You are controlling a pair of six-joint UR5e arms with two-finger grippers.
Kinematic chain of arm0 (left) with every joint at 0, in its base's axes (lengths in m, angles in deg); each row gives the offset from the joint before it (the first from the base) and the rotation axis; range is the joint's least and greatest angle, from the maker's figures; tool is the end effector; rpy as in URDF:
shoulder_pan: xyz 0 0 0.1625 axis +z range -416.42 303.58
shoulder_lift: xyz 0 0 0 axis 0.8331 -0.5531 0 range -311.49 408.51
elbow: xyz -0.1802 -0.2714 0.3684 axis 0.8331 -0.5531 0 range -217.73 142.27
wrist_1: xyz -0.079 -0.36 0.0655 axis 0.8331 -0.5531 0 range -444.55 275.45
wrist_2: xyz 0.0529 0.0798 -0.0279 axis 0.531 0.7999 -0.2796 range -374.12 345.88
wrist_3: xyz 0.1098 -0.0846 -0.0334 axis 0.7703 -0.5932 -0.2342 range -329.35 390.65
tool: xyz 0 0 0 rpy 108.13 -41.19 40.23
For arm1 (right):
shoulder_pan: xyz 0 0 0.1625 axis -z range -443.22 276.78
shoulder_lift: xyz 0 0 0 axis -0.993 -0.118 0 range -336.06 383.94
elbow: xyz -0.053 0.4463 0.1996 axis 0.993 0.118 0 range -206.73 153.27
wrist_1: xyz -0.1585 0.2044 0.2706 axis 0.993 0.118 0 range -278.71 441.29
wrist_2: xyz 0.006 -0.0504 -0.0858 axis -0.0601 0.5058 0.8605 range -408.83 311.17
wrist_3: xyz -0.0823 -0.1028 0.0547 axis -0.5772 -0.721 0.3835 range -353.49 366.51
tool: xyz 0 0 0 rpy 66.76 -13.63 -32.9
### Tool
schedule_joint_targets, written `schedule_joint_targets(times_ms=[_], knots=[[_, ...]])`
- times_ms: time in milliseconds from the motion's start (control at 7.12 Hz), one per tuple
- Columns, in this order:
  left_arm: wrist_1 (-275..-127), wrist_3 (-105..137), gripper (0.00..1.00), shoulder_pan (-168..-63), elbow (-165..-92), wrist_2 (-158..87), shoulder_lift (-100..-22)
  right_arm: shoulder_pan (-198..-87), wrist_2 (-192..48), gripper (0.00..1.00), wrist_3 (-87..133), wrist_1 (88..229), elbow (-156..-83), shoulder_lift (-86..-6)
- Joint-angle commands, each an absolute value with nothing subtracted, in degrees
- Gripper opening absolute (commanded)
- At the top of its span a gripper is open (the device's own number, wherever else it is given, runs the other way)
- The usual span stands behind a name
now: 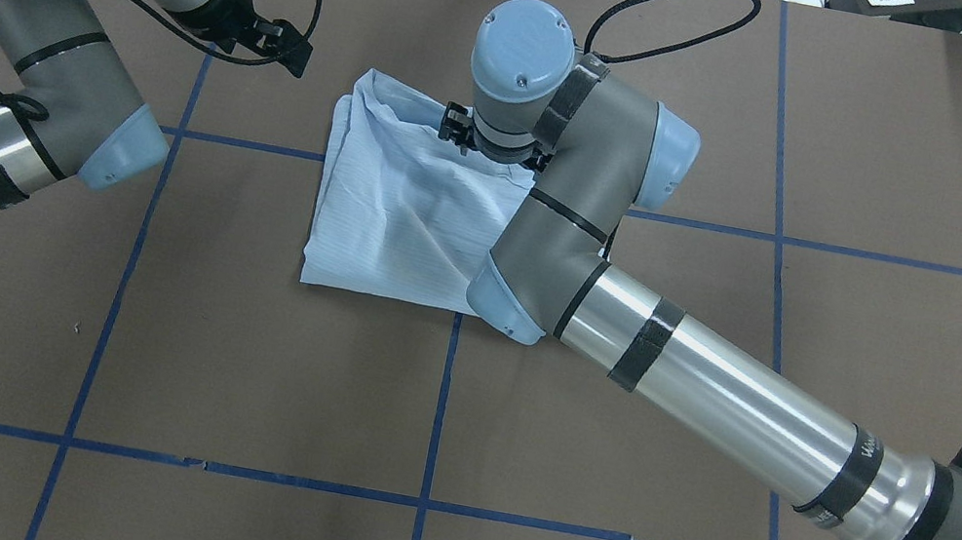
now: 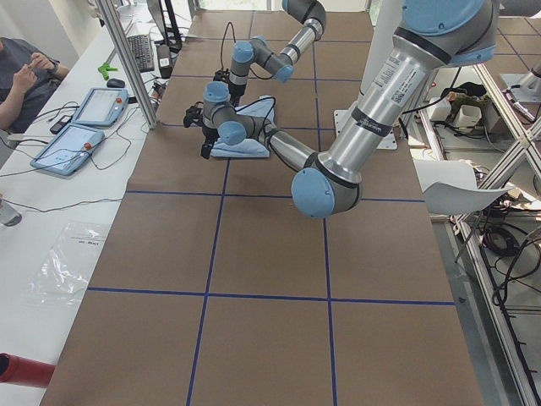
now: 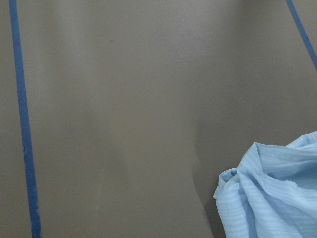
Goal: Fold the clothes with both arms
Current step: 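Open and raise the left gripper away while the right gripper stays on the fold, then press and smooth the folded shirt with the right gripper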
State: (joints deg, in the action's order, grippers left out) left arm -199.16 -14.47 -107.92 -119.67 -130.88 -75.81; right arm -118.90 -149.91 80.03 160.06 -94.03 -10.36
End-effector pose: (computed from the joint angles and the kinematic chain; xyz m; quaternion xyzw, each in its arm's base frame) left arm 0.4145 -0.6320 0.4168 0.1721 0.4343 0.0486 0.8828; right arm -0.6439 -0.5926 0.2799 0.0844 -0.3759 0.1180 0.9152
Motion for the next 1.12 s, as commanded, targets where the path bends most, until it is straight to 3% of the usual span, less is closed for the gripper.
schedule_joint_targets(times_ms=[0,702,982], knots=[[-199.1,-14.5,1.0,-107.8,-119.9,-130.9,-75.8,-119.3,-149.7,1.0,72.1,159.9,-94.0,-12.3],[-199.3,-14.4,1.0,-107.8,-120.0,-131.0,-74.9,-115.2,-148.0,1.0,72.1,159.3,-94.1,-9.3],[-199.3,-14.4,1.0,-107.8,-120.1,-131.3,-74.7,-113.3,-143.6,1.0,71.7,159.3,-87.8,-4.9]])
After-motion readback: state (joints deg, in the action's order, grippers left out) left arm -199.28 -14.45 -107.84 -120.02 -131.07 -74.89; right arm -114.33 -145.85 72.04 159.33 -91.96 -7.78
